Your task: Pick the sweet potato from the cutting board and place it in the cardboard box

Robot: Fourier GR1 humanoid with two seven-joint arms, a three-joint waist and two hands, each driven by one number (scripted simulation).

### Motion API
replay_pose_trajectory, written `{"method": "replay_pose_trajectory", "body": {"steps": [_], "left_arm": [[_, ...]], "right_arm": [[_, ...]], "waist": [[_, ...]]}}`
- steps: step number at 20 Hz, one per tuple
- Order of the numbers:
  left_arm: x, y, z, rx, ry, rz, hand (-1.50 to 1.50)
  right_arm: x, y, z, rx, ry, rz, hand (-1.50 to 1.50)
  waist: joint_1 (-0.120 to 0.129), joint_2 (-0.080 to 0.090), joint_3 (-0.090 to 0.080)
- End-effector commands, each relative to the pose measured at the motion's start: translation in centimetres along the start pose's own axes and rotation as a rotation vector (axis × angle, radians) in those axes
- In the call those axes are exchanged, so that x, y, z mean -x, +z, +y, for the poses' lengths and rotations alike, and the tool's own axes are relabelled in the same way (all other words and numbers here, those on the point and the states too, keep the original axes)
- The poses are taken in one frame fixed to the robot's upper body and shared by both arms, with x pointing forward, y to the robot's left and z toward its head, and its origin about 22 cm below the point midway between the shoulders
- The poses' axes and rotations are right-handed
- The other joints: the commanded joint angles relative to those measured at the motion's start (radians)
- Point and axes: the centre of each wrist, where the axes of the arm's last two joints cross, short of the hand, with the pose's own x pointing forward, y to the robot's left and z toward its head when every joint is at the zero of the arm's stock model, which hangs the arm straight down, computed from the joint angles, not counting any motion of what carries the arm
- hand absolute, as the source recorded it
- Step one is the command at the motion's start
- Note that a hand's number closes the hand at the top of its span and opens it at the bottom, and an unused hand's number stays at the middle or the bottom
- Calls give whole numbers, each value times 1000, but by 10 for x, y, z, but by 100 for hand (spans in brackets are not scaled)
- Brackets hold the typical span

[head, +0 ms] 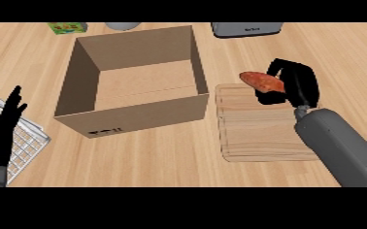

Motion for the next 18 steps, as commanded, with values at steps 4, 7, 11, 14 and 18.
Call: {"method": "replay_pose_trajectory", "body": {"steps": [4, 7, 11, 14, 18], "left_arm": [[2, 0, -7, 35, -11, 9, 0], [14, 6, -10, 51, -10, 15, 0], [-12, -13, -12, 79, 19, -36, 0], [-6, -14, -13, 68, 12, -56, 0], [-16, -16, -19, 89, 5, -75, 0]], "right_arm": [[-142, -1, -4, 89, -149, 5, 150], [-195, -3, -23, 141, -185, 66, 150], [-271, 2, -38, 186, -161, 167, 150], [-307, 9, -48, 183, -203, 233, 150], [-311, -22, -61, 174, -214, 299, 150]], "waist": [[57, 20, 3], [81, 28, 6], [107, 54, 12], [120, 63, 15], [144, 72, 16]]}}
